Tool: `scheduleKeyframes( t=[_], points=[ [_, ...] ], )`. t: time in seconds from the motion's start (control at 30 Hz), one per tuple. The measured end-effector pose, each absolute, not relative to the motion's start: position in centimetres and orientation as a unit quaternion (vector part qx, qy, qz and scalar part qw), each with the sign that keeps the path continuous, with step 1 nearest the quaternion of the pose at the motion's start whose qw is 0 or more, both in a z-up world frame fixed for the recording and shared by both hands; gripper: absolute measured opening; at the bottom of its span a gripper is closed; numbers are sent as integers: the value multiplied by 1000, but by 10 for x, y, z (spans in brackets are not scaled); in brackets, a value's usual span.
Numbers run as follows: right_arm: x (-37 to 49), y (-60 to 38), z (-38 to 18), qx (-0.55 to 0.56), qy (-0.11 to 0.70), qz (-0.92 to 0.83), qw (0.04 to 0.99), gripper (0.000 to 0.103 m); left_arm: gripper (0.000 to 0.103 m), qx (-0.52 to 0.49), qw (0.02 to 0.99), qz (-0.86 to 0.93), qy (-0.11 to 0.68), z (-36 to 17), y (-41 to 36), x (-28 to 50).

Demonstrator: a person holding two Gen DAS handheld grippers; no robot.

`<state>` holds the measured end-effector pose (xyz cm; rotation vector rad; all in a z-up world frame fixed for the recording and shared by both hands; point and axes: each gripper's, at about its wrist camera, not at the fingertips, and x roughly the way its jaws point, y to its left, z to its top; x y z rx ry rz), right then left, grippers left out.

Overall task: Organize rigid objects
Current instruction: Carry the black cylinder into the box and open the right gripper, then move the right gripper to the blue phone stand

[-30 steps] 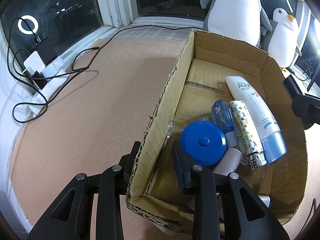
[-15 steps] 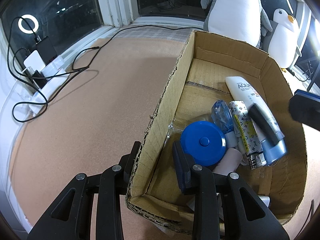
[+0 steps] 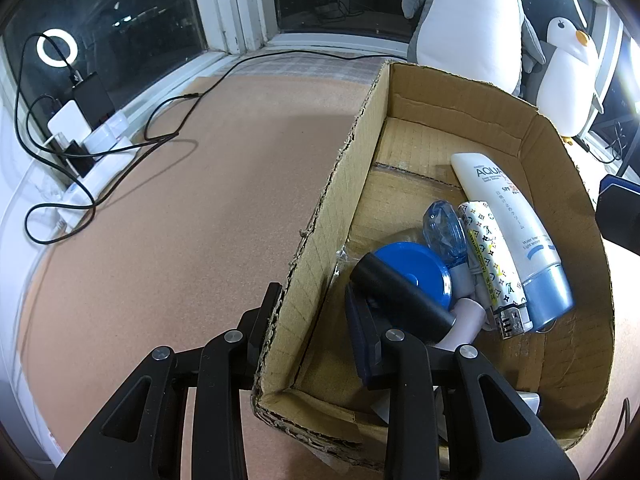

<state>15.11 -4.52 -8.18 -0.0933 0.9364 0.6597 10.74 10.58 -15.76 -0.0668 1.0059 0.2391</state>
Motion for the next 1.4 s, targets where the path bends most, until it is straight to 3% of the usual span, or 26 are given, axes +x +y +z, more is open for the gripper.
scheduleKeyframes(
  t=[1.4],
  points=[
    [202,-203,-96,-37,451,244,857,59,31,-21,867,128,481,-158,105,105]
  ],
)
